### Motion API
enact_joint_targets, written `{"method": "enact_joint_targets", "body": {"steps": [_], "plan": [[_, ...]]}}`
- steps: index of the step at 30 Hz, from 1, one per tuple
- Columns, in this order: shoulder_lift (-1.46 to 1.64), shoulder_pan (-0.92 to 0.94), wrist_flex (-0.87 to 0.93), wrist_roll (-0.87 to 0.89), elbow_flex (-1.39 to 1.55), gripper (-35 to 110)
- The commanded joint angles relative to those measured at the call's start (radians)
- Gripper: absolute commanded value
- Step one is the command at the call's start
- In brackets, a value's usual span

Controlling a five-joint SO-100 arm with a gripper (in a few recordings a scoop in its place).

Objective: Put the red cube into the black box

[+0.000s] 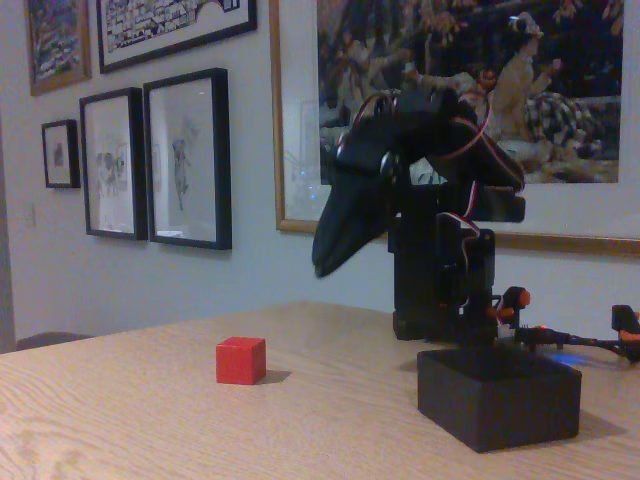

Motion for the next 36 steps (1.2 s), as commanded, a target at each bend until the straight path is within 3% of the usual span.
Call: {"method": "enact_joint_targets", "body": {"steps": [1, 10, 16, 24, 36], "plan": [[-0.11, -0.002, 0.008, 0.023, -0.104, 5], [-0.581, -0.008, -0.064, 0.0, -0.31, 8], [-0.954, -0.067, 0.043, 0.058, -0.609, 8], [-1.098, -0.094, 0.146, 0.222, -0.723, 12], [-1.273, -0.202, 0.084, 0.393, -0.699, 19]]}}
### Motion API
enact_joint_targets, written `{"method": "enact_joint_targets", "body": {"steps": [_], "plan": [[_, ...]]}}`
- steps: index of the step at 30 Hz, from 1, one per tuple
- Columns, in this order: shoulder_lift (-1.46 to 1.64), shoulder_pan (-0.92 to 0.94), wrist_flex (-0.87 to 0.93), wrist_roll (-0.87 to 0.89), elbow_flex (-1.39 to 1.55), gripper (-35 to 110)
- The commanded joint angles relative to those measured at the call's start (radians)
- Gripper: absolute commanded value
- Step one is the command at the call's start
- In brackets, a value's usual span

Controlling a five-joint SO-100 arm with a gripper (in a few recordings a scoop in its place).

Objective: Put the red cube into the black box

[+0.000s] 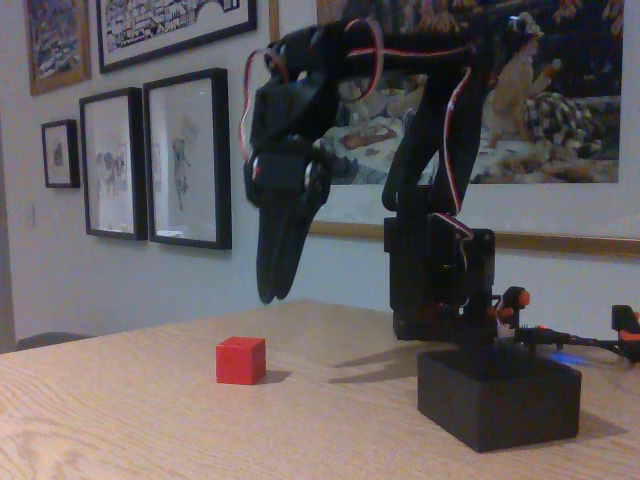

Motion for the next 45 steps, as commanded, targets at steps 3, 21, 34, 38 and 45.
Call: {"method": "enact_joint_targets", "body": {"steps": [3, 21, 34, 38, 45], "plan": [[-0.078, -0.046, -0.032, 0.038, -0.023, 19], [-0.221, -0.087, -0.074, 0.009, -0.109, 22], [-0.291, -0.074, -0.121, -0.031, -0.094, 22], [-0.31, -0.075, -0.137, -0.04, -0.089, 21], [-0.336, -0.071, -0.166, -0.052, -0.067, 19]]}}
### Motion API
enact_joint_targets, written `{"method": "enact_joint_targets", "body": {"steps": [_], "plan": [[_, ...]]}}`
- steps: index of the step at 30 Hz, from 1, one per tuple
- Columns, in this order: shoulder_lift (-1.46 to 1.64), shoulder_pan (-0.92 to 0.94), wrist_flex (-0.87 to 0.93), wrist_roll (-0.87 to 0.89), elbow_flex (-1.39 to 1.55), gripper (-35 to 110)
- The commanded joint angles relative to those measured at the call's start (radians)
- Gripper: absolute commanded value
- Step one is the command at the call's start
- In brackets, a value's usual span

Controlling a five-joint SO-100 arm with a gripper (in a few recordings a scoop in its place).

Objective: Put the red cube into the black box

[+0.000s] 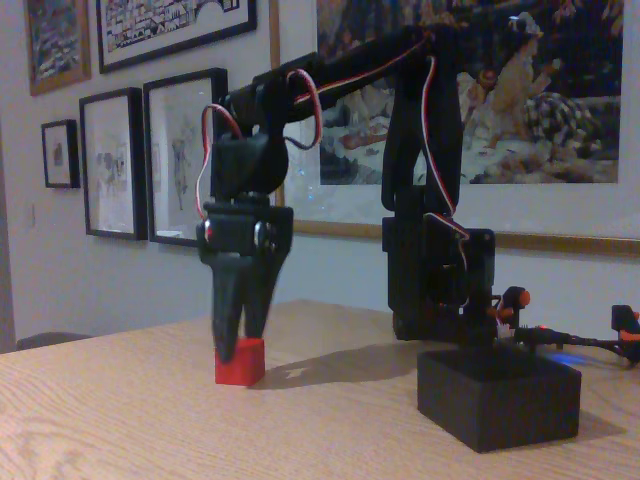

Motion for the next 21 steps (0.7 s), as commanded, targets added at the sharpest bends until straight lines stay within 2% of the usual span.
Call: {"method": "enact_joint_targets", "body": {"steps": [1, 14, 21], "plan": [[0.012, -0.008, -0.011, -0.009, 0.009, 18], [0.02, -0.015, -0.012, -0.044, 0.02, -2], [0.261, 0.031, 0.189, -0.032, -0.061, -3]]}}
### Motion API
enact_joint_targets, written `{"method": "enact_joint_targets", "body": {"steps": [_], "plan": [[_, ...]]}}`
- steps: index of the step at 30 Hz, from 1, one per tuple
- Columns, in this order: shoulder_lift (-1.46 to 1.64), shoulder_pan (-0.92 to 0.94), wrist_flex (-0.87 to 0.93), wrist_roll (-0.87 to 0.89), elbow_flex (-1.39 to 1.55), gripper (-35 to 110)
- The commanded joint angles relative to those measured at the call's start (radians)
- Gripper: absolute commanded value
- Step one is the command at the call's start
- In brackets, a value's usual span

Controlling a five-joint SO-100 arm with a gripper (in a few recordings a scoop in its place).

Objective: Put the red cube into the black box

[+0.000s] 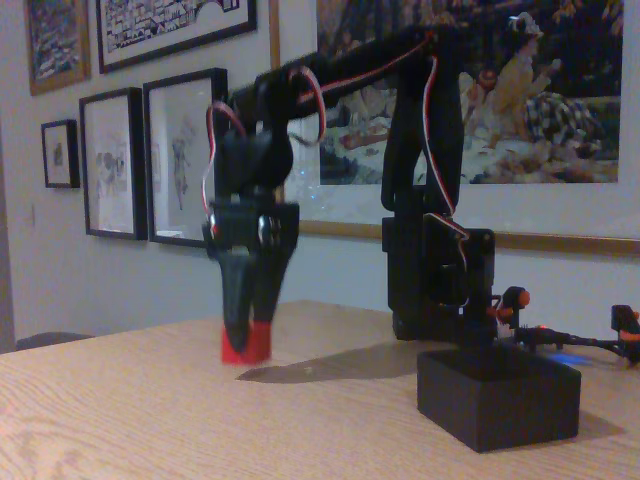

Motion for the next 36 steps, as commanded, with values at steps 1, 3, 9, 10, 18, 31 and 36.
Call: {"method": "enact_joint_targets", "body": {"steps": [1, 3, 9, 10, 18, 31, 36], "plan": [[0.192, 0.051, 0.143, 0.023, -0.066, -3], [0.29, 0.114, 0.224, 0.023, -0.095, -3], [0.557, 0.48, 0.391, -0.026, -0.089, -4], [0.575, 0.546, 0.394, -0.028, -0.072, -6], [0.598, 0.764, 0.275, -0.04, 0.034, -5], [0.351, 0.959, 0.025, -0.179, 0.106, -4], [0.285, 0.953, -0.032, -0.187, 0.133, -4]]}}
